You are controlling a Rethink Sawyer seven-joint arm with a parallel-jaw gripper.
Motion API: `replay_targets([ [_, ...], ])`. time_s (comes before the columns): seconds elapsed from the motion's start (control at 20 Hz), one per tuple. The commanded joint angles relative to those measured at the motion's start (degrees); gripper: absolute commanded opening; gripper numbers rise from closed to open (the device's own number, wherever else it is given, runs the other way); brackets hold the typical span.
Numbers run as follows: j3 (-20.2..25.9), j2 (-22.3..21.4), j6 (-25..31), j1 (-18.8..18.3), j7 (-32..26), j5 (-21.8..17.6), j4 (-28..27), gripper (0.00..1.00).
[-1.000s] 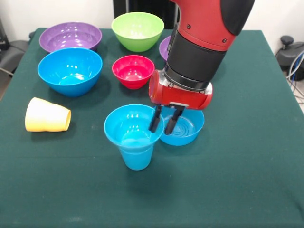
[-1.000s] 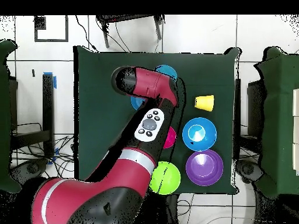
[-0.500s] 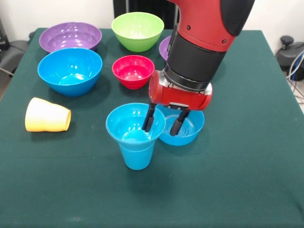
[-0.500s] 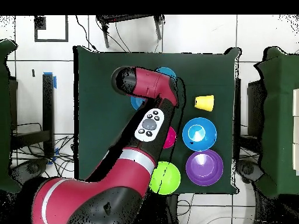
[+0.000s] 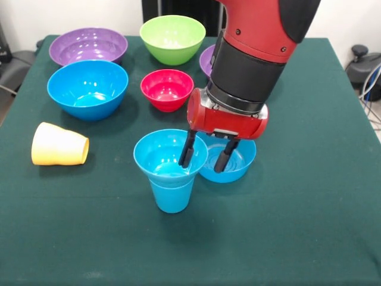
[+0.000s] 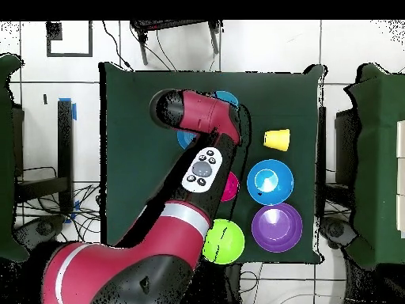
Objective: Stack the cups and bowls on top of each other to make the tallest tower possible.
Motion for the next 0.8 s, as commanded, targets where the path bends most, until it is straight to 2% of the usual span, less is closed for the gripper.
replay_targets([
  [0.05,6.11,-1.32,1.08,0.62,6.89,-3.43,3.22,1.00],
  [0.5,3.42,-3.60,6.53,2.44,8.31,-3.36,3.22,1.00],
  [0.8,1.44,-3.65,9.74,3.49,10.22,-2.81,2.23,1.00],
])
